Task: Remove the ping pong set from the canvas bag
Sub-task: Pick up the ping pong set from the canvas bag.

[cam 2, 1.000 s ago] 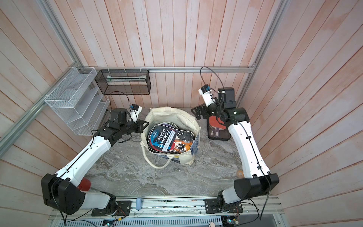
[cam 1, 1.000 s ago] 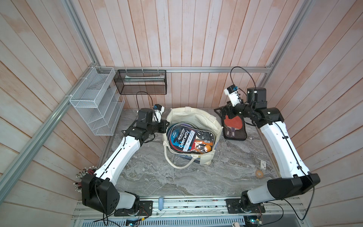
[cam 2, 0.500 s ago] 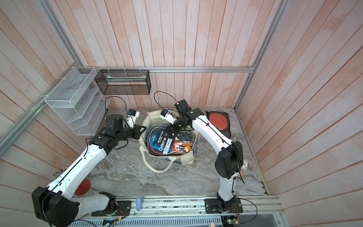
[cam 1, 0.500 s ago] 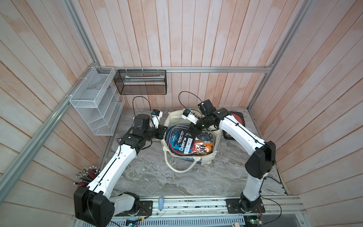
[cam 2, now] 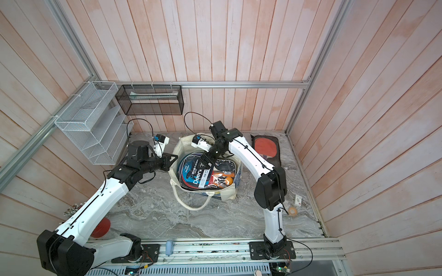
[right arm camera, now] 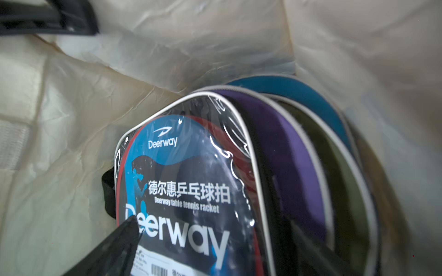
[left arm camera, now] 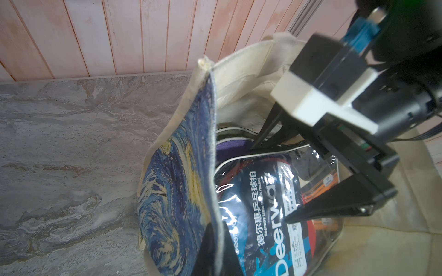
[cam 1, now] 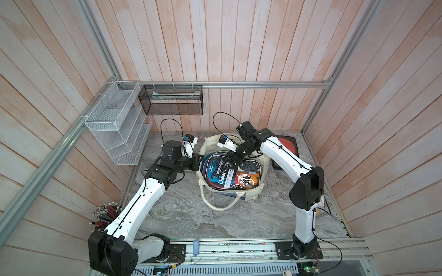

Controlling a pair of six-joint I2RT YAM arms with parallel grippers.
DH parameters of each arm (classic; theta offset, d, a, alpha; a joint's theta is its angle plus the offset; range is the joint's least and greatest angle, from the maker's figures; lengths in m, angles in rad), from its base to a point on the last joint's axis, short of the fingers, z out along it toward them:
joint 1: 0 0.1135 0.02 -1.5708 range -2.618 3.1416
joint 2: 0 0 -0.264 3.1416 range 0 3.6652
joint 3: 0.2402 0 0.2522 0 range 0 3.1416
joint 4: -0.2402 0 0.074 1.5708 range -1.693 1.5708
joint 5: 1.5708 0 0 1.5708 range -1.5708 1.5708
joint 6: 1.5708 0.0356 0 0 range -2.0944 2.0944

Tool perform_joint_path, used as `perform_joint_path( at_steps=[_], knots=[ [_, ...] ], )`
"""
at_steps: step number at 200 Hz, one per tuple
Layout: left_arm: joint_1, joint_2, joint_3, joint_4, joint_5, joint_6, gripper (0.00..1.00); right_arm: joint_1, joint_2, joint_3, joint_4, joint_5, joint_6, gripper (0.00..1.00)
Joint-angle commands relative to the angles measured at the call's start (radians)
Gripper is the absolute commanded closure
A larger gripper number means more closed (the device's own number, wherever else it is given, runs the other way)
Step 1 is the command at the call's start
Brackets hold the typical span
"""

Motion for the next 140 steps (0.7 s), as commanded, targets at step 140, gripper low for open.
perform_joint_path(
  at_steps=[140],
  knots=[
    [-0.003,0.027,0.020,0.135,0.078,0.005,1.00,0.002,-0.012,0.019,-0.141,-0.128,-0.059,0.14]
  ],
)
